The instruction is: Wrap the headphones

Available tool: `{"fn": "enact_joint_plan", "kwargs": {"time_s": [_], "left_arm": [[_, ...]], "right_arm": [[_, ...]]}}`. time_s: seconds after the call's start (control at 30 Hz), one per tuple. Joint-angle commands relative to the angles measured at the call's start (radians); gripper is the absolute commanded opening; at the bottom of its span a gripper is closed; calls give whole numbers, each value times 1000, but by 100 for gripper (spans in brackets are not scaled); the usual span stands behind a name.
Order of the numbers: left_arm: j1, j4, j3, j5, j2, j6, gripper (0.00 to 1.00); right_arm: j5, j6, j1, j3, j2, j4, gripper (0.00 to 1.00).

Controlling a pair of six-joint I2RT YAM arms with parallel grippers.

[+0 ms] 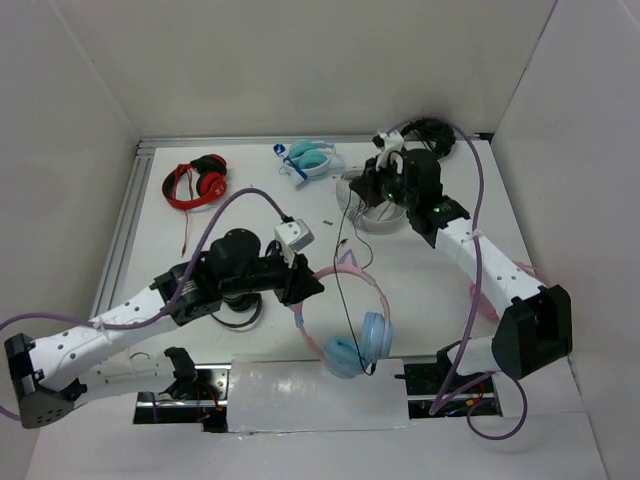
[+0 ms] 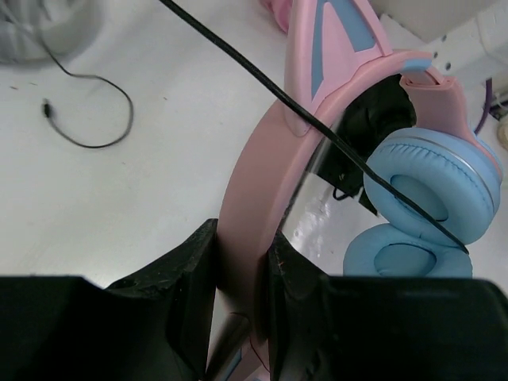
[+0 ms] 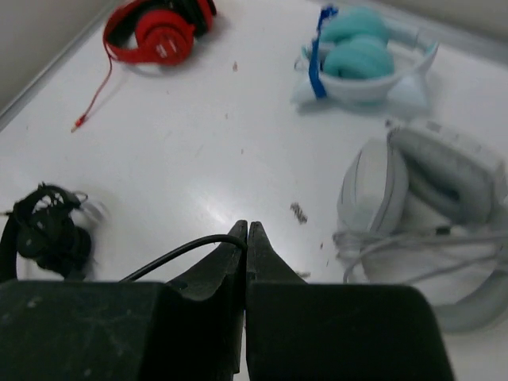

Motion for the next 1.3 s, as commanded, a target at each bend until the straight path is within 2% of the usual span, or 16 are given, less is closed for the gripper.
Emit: {"fn": "enact_joint_plan", "kwargs": {"time_s": [0.0, 0.13, 0.23, 0.37, 0.57, 0.6, 0.77, 0.97, 1.07, 1.27], "left_arm": [[-13, 77, 92, -106, -107, -15, 0], [-11, 72, 190, -237, -116, -41, 0], [-11, 50, 317, -387, -87, -46, 0], [-11, -1, 472, -487, -37, -37, 0], [-11, -53, 620, -622, 64, -46, 0], [-11, -62, 641, -617, 80, -43, 0], [-11, -136, 787, -554, 155, -32, 0], [-11, -254, 939, -516, 223, -38, 0], [-11, -270, 971, -504, 220, -31, 0], [-11, -311, 1051, -462, 227, -28, 0]], "right_arm": [[-86, 113, -45, -125, -48, 119, 0], [-272, 125, -16, -266, -59, 173, 0], [-285, 89, 54, -346, -62, 241, 0], [-276, 84, 96, -374, -48, 284, 0], [-336, 136, 149, -458, 18, 493, 13], [-331, 147, 172, -467, 44, 512, 17], [-308, 168, 226, -441, 134, 623, 22], [-202, 199, 269, -397, 249, 744, 30], [-184, 223, 278, -371, 311, 781, 38], [-179, 247, 318, -251, 478, 822, 43]]}}
